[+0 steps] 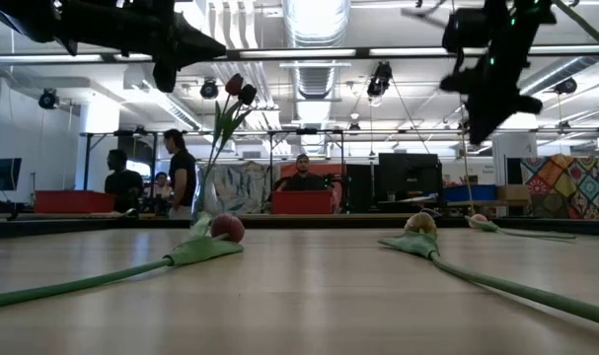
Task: Sort flowers into vase by color
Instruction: Put the top pink flower into the yellow flower vase
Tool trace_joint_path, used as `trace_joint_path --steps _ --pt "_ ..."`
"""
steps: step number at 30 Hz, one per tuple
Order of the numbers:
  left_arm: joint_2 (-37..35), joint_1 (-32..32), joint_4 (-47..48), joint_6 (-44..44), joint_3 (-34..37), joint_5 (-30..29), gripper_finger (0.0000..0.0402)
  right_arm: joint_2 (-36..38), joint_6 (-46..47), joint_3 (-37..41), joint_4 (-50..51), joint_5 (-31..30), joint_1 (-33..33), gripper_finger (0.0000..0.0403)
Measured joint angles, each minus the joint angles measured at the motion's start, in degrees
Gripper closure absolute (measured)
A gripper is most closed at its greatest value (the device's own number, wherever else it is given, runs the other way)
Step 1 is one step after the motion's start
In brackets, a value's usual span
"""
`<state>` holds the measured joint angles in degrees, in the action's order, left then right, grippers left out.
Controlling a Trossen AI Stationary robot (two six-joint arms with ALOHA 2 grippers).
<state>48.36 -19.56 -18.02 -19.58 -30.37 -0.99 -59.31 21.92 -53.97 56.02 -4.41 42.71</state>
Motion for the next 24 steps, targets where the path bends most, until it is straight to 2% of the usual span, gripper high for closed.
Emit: trace_joint_path --steps 9,13,17,24 --pt "0.0 0.1 0.1 -1.5 0.0 0.0 0.0402 -11.2 4.3 4.2 -3.5 -0.1 8.2 0.0275" --pt "0.0 0.2 1.1 -2.2 0.0 0.0 0.0402 -16.0 4.5 4.6 -4.7 0.5 10.6 0.0247" --pt "0.0 0.2 1.5 -2.1 0.0 0.0 0.0402 -19.3 4.4 4.6 -6.9 1.4 11.9 0.0242" --pt "0.0 0.2 2.0 -2.0 0.0 0.0 0.0402 -24.7 7.5 4.6 -10.7 1.8 12.5 0.0258"
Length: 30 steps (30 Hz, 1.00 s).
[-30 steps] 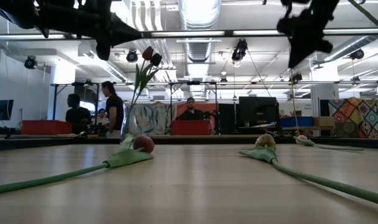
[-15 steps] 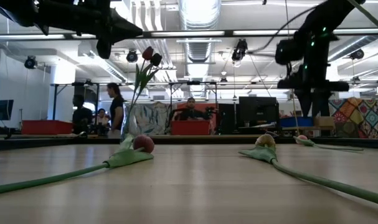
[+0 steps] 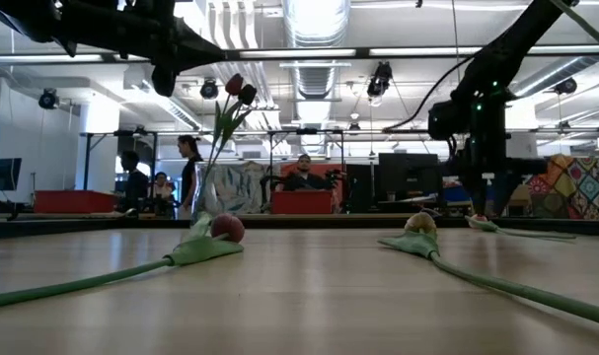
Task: Sort flowers into vase by color
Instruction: Put the top pink flower into the yellow flower vase
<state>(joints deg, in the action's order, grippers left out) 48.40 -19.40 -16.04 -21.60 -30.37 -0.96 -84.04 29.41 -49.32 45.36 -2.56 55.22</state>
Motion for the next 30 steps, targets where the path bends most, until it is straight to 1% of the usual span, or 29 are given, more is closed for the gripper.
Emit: trace_joint_path --steps 5,9,12,16,18,21,24,27,30 --pt "0.0 0.0 0.0 0.0 0.0 0.0 0.0402 -4.5 1.9 -0.1 -0.5 -1.0 -0.1 0.0267" --pt "0.0 0.0 0.0 0.0 0.0 0.0 0.0402 -5.0 2.6 -0.3 -0.9 -1.9 -0.6 0.0282" --pt "0.0 0.0 0.1 0.0 0.0 0.0 0.0402 -4.1 2.0 -0.2 -1.2 -1.5 -0.6 0.0313" --pt "0.0 0.0 0.4 0.0 0.0 0.0 0.0401 -1.9 0.0 -0.2 -1.6 0.6 -0.6 0.0378" --pt "0.0 0.0 0.4 0.0 0.0 0.0 0.0402 -0.1 -0.1 -0.1 -1.7 1.7 -0.6 0.0387" --pt "0.0 0.0 0.4 0.0 0.0 0.0 0.0402 4.3 -0.1 -0.1 -1.7 2.1 -1.4 0.039" --pt "0.0 0.0 0.4 -0.1 0.0 0.0 0.0401 11.0 -0.3 -0.1 -1.3 2.6 -3.6 0.039" --pt "0.0 0.0 0.4 -0.2 0.0 0.1 0.0401 20.0 0.9 -0.1 0.0 2.3 -7.9 0.039" --pt "0.0 0.0 0.4 -0.4 0.0 0.1 0.0402 30.6 5.9 -0.1 1.6 -0.7 -14.6 0.0391"
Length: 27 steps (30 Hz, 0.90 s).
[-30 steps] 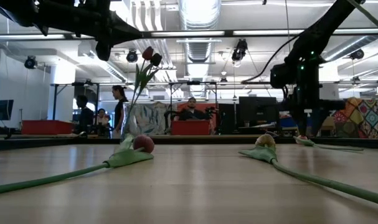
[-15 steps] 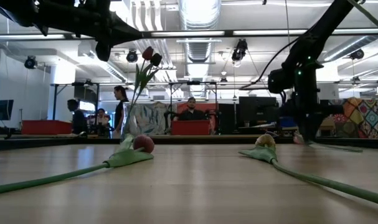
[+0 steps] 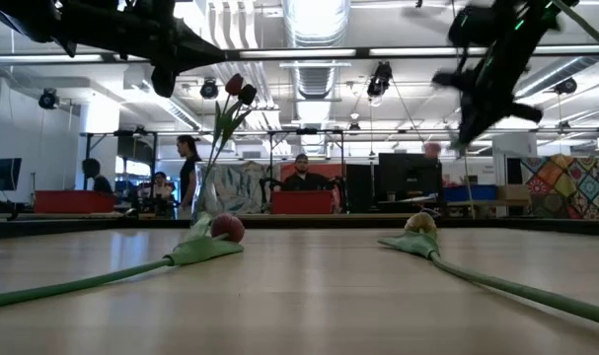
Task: Sort flowers into vase by color
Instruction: Put the top pink flower into the yellow flower vase
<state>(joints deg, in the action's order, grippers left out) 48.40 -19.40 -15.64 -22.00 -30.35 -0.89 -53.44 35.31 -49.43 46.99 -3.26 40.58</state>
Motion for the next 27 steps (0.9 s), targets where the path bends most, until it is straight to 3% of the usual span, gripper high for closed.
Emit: trace_joint_path --steps 6,11,17,27 --pt "0.0 0.0 0.0 0.0 0.0 0.0 0.0402 18.6 13.6 0.0 3.8 -15.0 -20.5 0.0391" --pt "0.0 0.0 0.0 0.2 0.0 0.0 0.0402 25.7 17.7 0.0 3.7 -23.3 -38.4 0.0391" --pt "0.0 0.0 0.0 0.3 0.0 0.0 0.0402 24.9 18.0 0.0 0.7 -26.6 -52.8 0.0391" --pt "0.0 0.0 -0.2 2.0 0.0 0.0 0.0402 19.7 12.0 0.0 -10.2 -30.5 -67.7 0.0391"
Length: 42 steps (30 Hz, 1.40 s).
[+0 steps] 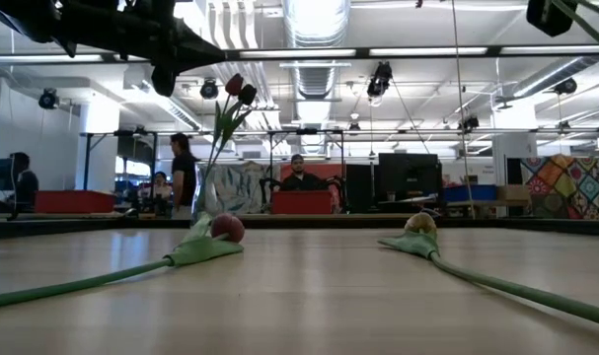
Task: Sort flowers into vase by color
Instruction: Put the top pink flower into the yellow flower vase
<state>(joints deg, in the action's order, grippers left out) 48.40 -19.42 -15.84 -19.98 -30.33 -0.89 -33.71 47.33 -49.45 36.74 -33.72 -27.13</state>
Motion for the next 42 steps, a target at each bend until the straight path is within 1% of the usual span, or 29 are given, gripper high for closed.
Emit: trace_joint_path --steps 7,11,15,21,26,29,38,42 --pt "0.0 0.0 -0.2 3.0 0.0 0.0 0.0402 1.1 -2.1 0.0 -1.9 -5.8 -9.9 0.0394" --pt "0.0 0.0 -0.9 3.2 0.0 -0.2 0.0402 2.2 -5.9 0.0 -3.3 -10.6 -16.2 0.0394" --pt "0.0 0.0 -1.5 2.9 0.0 -2.7 0.0402 2.6 -9.8 0.0 -3.6 -14.5 -23.1 0.0394" --pt "0.0 0.0 -1.5 2.9 0.0 -6.2 0.0402 1.3 -17.1 0.1 -8.7 -16.6 -31.0 0.0394" --pt "0.0 0.0 -1.5 2.8 0.0 -6.6 0.0402 -2.5 -22.5 0.2 -12.8 -19.1 -32.5 0.0394" --pt "0.0 0.0 -1.1 3.3 0.0 -6.7 0.0402 -5.4 -23.3 0.2 -14.9 -21.0 -32.5 0.0394" --pt "0.0 0.0 -1.0 5.0 0.0 -6.4 0.0402 -14.7 -23.3 0.2 -22.7 -28.5 -32.5 0.0394" --pt "0.0 0.0 -0.8 6.1 0.0 -4.5 0.0402 -19.0 -19.8 0.2 -24.1 -33.3 -32.5 0.0394"
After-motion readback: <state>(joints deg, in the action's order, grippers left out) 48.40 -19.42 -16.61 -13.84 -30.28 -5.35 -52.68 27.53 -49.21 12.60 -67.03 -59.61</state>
